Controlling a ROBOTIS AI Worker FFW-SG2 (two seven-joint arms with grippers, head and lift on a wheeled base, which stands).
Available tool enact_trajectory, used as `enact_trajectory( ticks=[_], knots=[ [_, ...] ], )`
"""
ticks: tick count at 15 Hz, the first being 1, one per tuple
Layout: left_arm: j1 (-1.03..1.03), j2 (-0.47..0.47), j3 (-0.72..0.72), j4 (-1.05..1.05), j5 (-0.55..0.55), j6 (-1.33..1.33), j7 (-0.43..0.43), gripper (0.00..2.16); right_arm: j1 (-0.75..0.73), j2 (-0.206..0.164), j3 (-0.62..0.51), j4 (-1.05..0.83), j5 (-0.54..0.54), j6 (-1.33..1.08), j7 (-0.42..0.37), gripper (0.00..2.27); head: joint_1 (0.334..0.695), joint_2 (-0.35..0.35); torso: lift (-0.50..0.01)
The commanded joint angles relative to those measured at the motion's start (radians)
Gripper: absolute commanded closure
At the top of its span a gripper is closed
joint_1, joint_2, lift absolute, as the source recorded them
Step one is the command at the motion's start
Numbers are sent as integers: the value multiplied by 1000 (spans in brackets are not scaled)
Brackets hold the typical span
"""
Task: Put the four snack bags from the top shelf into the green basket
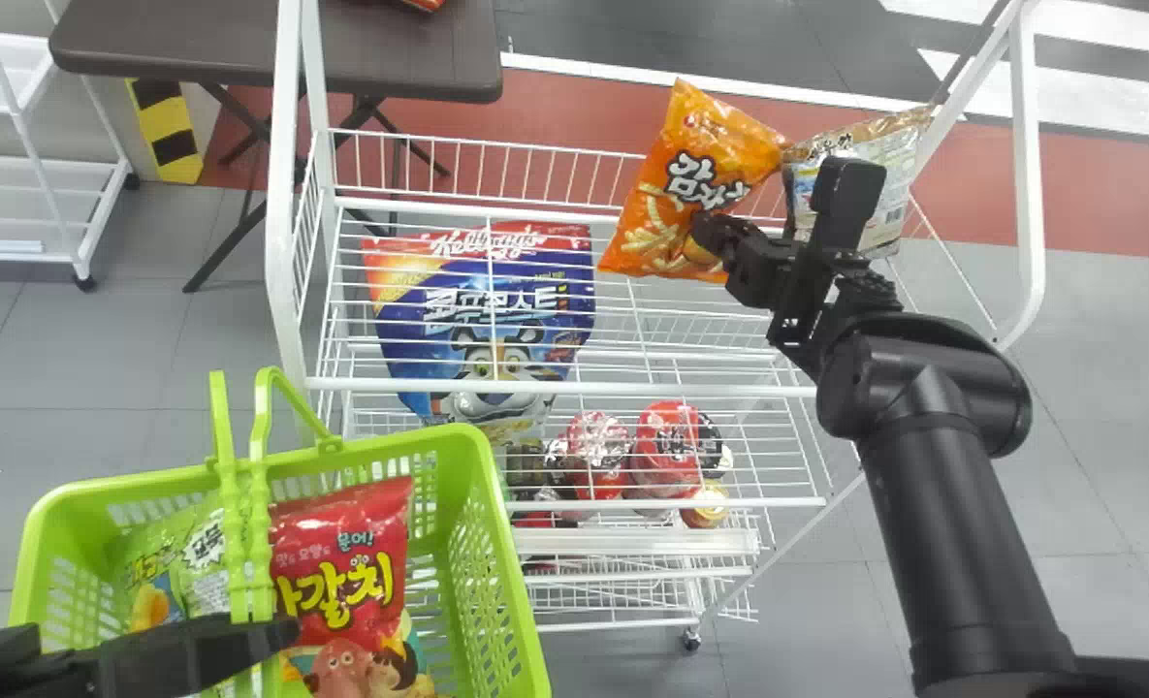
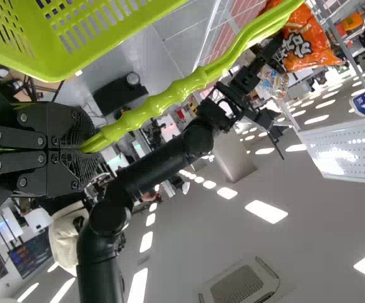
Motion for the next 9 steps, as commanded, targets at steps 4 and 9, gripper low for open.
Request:
enact_trajectory(
  ticks=[4,9],
  knots=[
    [1,0,0,-6,0,1,-11,2148,64,0,-7,-199,-47,125,40,2246,695,-208,-4],
    [3,0,9,-6,2,1,-11,2148,245,8,33,-594,-152,423,40,2246,695,-163,-4]
  ],
)
